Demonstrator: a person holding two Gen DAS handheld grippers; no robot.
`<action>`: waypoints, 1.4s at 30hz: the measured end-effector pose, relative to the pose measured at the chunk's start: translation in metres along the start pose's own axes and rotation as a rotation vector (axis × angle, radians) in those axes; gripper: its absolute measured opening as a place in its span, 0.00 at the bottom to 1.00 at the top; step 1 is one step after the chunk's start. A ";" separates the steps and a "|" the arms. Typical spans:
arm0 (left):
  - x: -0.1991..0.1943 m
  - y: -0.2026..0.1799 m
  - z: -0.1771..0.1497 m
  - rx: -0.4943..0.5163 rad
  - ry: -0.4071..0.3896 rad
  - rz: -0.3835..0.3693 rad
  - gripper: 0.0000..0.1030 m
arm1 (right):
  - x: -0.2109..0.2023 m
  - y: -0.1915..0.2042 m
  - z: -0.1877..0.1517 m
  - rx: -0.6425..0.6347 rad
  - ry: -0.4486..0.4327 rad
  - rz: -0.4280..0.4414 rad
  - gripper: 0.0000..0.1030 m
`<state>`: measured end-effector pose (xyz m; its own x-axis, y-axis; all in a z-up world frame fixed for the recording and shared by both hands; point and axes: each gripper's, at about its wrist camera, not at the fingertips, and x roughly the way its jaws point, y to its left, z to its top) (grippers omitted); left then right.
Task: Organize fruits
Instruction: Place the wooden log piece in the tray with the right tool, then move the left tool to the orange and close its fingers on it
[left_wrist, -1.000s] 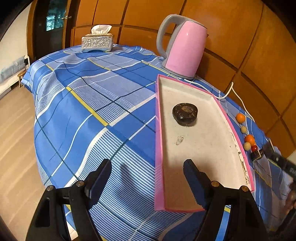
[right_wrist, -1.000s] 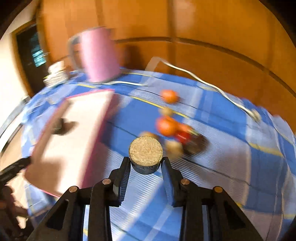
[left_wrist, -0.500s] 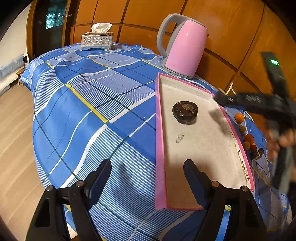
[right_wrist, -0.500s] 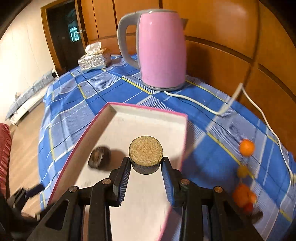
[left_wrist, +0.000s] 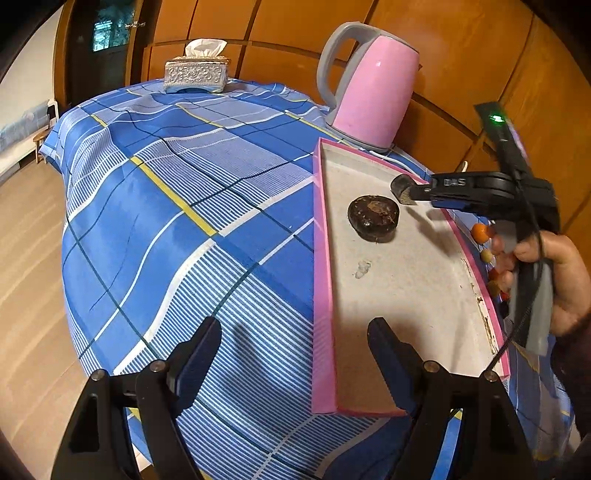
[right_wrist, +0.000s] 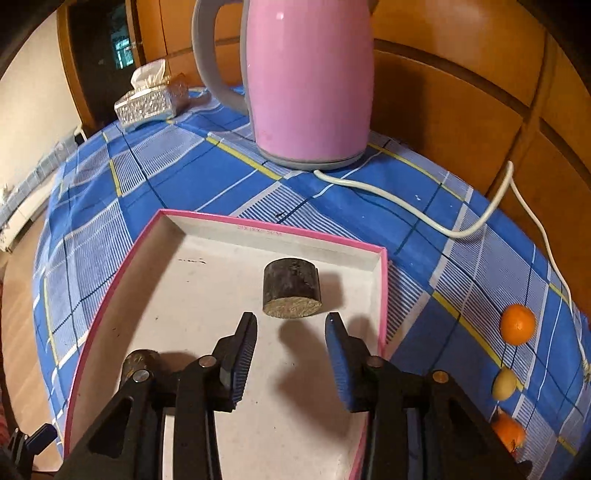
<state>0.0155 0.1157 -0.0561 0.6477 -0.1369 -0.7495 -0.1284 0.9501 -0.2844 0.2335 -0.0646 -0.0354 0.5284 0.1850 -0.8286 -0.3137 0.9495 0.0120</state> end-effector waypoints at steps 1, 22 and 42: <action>0.000 0.000 0.000 0.000 -0.001 0.000 0.80 | -0.005 -0.002 -0.002 0.011 -0.010 -0.002 0.38; -0.015 -0.015 -0.001 0.043 -0.044 -0.015 0.82 | -0.134 -0.127 -0.174 0.400 -0.125 -0.294 0.43; -0.033 -0.044 0.024 0.116 -0.080 -0.048 0.82 | -0.163 -0.234 -0.304 0.842 -0.049 -0.742 0.45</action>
<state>0.0180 0.0851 -0.0047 0.7090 -0.1645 -0.6858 -0.0111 0.9697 -0.2441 -0.0192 -0.3937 -0.0732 0.3992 -0.5053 -0.7651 0.7150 0.6939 -0.0852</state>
